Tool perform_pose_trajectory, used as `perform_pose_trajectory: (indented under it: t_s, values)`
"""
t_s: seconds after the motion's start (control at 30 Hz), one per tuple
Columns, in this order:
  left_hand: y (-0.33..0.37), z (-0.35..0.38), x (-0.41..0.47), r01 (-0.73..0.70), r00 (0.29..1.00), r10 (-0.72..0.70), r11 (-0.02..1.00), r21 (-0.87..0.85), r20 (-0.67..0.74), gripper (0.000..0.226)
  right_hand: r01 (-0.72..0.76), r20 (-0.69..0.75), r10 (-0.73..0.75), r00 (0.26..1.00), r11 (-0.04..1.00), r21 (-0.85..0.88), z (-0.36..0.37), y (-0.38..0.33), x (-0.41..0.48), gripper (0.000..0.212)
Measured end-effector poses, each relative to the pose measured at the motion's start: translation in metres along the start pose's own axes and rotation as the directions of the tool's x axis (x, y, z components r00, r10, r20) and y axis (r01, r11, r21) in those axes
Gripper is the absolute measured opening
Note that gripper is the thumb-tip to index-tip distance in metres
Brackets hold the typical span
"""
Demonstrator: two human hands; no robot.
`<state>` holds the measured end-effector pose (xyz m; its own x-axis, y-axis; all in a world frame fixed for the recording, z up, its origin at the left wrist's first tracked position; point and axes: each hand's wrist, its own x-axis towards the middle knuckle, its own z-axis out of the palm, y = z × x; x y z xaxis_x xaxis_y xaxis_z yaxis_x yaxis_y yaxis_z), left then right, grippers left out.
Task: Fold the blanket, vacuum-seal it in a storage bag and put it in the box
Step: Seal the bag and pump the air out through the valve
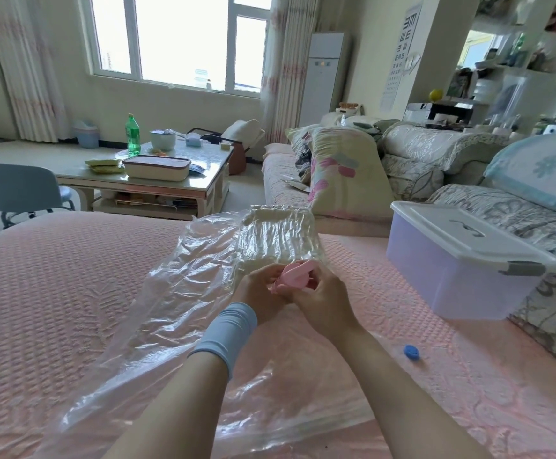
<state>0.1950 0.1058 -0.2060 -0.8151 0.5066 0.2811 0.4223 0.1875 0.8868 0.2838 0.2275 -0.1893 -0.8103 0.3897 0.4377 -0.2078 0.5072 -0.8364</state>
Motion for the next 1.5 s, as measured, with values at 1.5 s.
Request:
perform_pose_trajectory:
  t_s: [1.5]
  values:
    - [0.033, -0.016, -0.057, -0.036, 0.999, 0.036, 0.999, 0.019, 0.013, 0.043, 0.506, 0.17, -0.494, 0.853, 0.699, -0.506, -0.047, -0.111, -0.037, 0.034]
